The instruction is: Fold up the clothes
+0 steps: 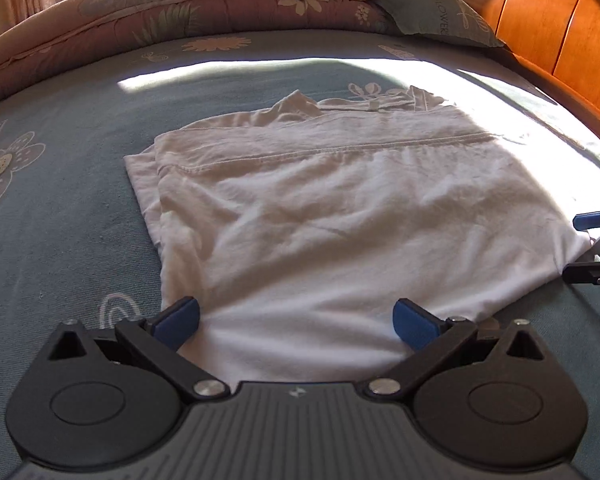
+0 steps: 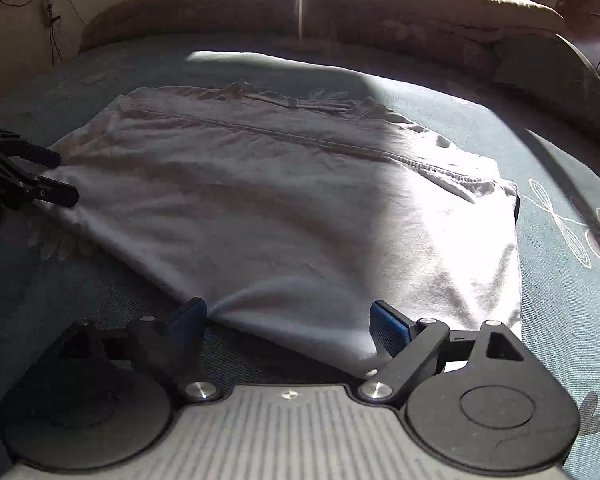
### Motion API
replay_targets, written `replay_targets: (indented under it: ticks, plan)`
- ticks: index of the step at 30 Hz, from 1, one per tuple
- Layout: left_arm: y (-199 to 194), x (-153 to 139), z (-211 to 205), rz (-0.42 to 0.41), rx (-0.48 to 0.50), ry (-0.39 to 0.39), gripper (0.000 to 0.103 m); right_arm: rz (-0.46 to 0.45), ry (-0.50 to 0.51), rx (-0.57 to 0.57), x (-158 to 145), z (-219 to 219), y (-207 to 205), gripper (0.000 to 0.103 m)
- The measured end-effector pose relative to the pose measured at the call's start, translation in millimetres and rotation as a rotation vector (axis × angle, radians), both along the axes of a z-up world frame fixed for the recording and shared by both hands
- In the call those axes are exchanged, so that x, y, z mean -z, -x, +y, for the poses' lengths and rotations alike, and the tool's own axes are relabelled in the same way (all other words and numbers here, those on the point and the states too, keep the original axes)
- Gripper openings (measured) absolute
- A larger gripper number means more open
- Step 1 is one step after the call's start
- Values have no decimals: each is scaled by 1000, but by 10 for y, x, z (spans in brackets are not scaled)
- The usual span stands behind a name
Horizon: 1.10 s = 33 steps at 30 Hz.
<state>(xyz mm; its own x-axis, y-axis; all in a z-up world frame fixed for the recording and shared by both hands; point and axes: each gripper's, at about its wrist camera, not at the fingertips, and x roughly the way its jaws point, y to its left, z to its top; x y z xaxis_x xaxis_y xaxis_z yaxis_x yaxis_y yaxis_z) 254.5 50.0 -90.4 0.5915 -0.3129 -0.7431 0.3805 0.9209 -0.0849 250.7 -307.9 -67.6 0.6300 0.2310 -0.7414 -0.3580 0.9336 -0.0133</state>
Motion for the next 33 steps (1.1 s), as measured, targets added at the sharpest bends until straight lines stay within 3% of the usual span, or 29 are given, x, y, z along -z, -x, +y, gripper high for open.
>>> replay_targets:
  ticks: [2,5,8,11,14,17,19,22,24,29,33]
  plan:
    - [55,-88,-34,-16,26,58,102,-42,-20,2,-99,31,23,91]
    - [86,-48,-132,24,40,60,102,-59,-78,-1,-177,132,-31,92]
    - [182,71,-26,48,19,54,102,-1,-63,-8,-85,208,-55,92]
    - [238,-45,83,46,-4,95,102,36,-40,19,11,42,89,93]
    - [219,-183,137,-7,-5,155,102,22,-96,72,-46,-190,177,94]
    - [40,-68,148,36,-61,139,102,-14,-150,140,-140,-325,120,99]
    - [28,56,257,77,-117,175,102,-29,-167,171,-172,-373,78,99]
    - [138,-20,364,103,-142,227,102,-48,-154,205,-183,-487,103,103]
    - [143,-142,398,67,-126,253,102,-53,-140,213,-164,-577,123,103]
    - [-339,-307,262,29,-55,301,102,-84,-159,231,-243,-606,-67,103]
    - [-767,-65,146,54,-102,259,102,-115,-210,240,-341,-523,-262,103]
